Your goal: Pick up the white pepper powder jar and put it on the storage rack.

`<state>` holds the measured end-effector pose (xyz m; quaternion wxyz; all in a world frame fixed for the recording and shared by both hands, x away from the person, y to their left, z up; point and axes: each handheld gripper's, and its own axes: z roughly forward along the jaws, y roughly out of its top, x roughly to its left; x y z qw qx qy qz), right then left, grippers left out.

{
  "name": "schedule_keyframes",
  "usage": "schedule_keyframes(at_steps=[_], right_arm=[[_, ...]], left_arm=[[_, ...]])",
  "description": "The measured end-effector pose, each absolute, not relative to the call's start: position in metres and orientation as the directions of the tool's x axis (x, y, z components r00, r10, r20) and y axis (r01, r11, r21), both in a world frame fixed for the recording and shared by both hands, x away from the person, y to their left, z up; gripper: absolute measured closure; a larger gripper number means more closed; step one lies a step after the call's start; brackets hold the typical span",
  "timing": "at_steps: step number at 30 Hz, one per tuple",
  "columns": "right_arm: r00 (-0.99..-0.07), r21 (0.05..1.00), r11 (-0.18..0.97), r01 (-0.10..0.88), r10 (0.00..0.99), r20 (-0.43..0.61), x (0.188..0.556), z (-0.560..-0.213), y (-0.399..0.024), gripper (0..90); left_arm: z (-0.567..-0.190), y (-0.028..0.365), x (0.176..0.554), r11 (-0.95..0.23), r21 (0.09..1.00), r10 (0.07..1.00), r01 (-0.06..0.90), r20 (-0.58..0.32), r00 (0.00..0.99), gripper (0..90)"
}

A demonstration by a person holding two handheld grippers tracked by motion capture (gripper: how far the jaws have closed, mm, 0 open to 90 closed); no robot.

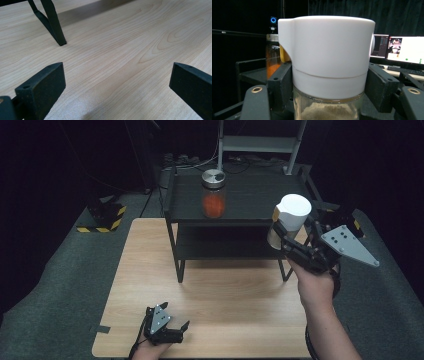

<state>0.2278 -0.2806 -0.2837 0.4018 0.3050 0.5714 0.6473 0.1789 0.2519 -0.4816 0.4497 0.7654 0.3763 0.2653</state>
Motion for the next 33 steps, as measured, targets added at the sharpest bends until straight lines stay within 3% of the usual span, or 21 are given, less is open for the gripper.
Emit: schedule_keyframes(at_steps=[14, 33], right_arm=[[-0.447, 0.983, -0.009, -0.185, 0.891, -0.076, 0.249, -0.260, -0.267, 30.0], [-0.427, 0.984, -0.060, -0.170, 0.904, -0.018, 0.287, -0.256, -0.254, 29.9]], left_arm=[[-0.483, 0.253, 0.178, -0.302, 0.893, 0.818, 0.335, 0.061, 0.572, 0.6], [-0.484, 0.255, 0.178, -0.290, 0.896, 0.818, 0.335, 0.051, 0.572, 0.6]])
